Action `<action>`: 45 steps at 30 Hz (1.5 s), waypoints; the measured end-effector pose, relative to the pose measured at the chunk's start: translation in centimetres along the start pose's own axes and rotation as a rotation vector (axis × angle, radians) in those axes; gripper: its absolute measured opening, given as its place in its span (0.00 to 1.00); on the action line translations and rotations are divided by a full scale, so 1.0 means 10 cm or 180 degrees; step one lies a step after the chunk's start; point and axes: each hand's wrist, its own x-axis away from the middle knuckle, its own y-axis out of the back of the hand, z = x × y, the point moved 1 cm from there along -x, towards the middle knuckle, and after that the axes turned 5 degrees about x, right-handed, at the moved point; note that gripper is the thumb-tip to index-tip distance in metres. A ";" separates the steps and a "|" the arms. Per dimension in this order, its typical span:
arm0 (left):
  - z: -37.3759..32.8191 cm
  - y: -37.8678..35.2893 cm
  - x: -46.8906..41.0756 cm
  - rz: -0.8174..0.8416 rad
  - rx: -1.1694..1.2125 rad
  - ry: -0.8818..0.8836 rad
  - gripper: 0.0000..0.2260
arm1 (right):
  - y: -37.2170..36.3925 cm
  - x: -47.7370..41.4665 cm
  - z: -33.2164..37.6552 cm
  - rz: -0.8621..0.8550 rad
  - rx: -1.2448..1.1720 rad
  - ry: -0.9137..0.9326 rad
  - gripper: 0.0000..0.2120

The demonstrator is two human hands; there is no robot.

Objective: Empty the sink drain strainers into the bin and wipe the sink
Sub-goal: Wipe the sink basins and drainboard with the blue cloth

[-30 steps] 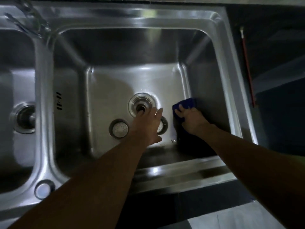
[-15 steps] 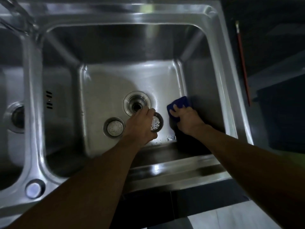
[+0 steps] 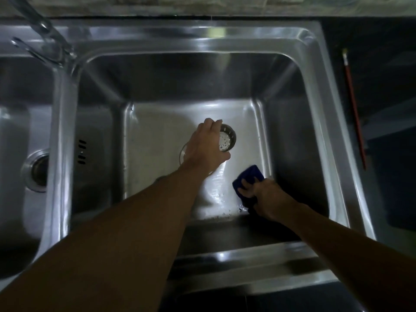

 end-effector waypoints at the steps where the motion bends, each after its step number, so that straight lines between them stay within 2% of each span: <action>1: -0.01 0.00 -0.05 -0.0001 0.0010 -0.0032 0.41 | 0.00 -0.01 0.00 0.0068 0.0222 0.0107 0.32; 5: -0.02 -0.02 -0.20 -0.0020 -0.0002 -0.0111 0.41 | -0.07 -0.14 0.18 0.0066 0.0681 0.1066 0.31; 7: 0.00 -0.03 -0.26 0.0000 -0.0018 -0.0118 0.41 | -0.09 -0.28 0.32 -0.0047 0.0575 0.1565 0.31; 9: 0.02 -0.05 -0.30 0.0033 -0.0040 -0.0142 0.41 | -0.08 -0.42 0.34 -0.0300 0.0472 0.1815 0.30; 11: 0.03 -0.07 -0.32 0.0032 -0.0066 -0.0165 0.41 | -0.09 -0.50 0.27 -0.0730 0.0647 0.1729 0.29; 14: 0.02 -0.10 -0.35 0.0031 -0.0067 -0.0191 0.41 | -0.12 -0.54 0.17 -0.1158 0.0288 0.1113 0.32; 16: 0.01 -0.11 -0.37 0.0044 -0.0074 -0.0213 0.40 | -0.08 -0.54 0.20 -0.1065 0.0192 0.1171 0.33; 20: -0.02 -0.16 -0.39 0.0103 0.0006 -0.0188 0.41 | -0.17 -0.42 0.22 -0.0246 0.0574 0.2036 0.26; 25: 0.00 -0.17 -0.42 0.0150 0.0038 -0.0170 0.43 | -0.09 -0.18 -0.18 -0.0050 0.0408 0.1549 0.19; 27: 0.00 -0.17 -0.43 0.0131 0.0105 -0.0165 0.43 | -0.01 -0.17 -0.28 0.0100 0.0699 0.1554 0.19; 29: -0.01 -0.16 -0.43 0.0072 0.0137 -0.0180 0.42 | 0.01 -0.13 -0.20 0.0152 0.0519 0.1677 0.19; 31: 0.00 -0.13 -0.45 -0.0025 0.0176 -0.0164 0.42 | -0.03 -0.13 -0.11 -0.0108 0.0380 0.1674 0.21; 33: 0.03 -0.08 -0.47 -0.0122 0.0173 -0.0130 0.41 | -0.06 -0.15 0.02 -0.0408 -0.0156 0.1571 0.23; 35: 0.06 -0.03 -0.48 -0.0178 0.0193 -0.0087 0.41 | -0.12 -0.23 0.12 -0.0699 -0.0163 0.1495 0.25; 36: 0.07 0.00 -0.49 -0.0197 0.0196 -0.0071 0.41 | -0.14 -0.28 0.11 -0.0862 -0.0135 0.1330 0.26; 41: 0.11 0.11 -0.47 -0.0251 0.0147 0.0002 0.41 | 0.17 -0.43 -0.35 -0.1266 0.0233 -0.0417 0.29; 43: 0.12 0.15 -0.46 -0.0299 0.0144 0.0017 0.40 | 0.38 -0.53 -0.38 -0.1366 -0.0208 -0.0912 0.32; 45: 0.13 0.17 -0.46 -0.0350 0.0132 0.0012 0.40 | 0.51 -0.71 -0.28 -0.1579 -0.0667 -0.0994 0.33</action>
